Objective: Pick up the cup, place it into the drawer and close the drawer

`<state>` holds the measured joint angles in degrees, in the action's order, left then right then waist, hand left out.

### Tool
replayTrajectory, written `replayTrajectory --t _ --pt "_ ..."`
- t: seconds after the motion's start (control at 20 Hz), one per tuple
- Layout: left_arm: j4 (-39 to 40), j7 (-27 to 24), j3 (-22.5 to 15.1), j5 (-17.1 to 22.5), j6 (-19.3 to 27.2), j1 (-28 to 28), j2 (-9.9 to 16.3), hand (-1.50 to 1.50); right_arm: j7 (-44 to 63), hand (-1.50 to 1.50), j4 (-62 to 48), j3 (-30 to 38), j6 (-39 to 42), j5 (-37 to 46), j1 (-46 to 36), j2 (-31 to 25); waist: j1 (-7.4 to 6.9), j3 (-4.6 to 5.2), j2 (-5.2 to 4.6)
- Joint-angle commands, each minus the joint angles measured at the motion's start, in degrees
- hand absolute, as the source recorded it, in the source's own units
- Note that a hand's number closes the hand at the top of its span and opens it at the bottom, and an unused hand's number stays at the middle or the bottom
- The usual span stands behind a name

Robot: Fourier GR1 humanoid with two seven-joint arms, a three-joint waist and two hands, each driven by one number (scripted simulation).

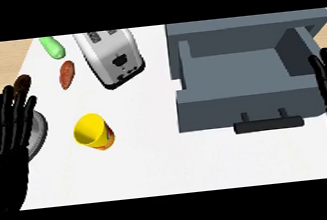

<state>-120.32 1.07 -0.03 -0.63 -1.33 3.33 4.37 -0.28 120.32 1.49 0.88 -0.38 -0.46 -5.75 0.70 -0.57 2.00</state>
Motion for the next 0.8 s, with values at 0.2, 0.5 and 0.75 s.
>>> replayTrajectory --t 0.2,0.5,0.75 --pt "1.86 -1.82 7.27 15.94 -12.78 -3.94 7.45 -1.50 -0.02 -1.50 2.76 -2.86 -0.03 0.91 0.92 1.78 -0.72 0.62 -1.96" --pt "11.36 6.90 7.96 20.94 -7.39 -6.75 2.58 -1.50 6.81 -1.50 -3.22 -2.16 6.02 -3.96 -2.04 -2.52 -0.70 0.58 -2.07" --pt "21.28 2.10 11.80 21.82 -11.23 -10.11 5.37 -1.50 4.92 -1.50 -10.52 -1.40 5.89 -2.42 -7.29 -1.72 -0.74 0.58 -2.05"
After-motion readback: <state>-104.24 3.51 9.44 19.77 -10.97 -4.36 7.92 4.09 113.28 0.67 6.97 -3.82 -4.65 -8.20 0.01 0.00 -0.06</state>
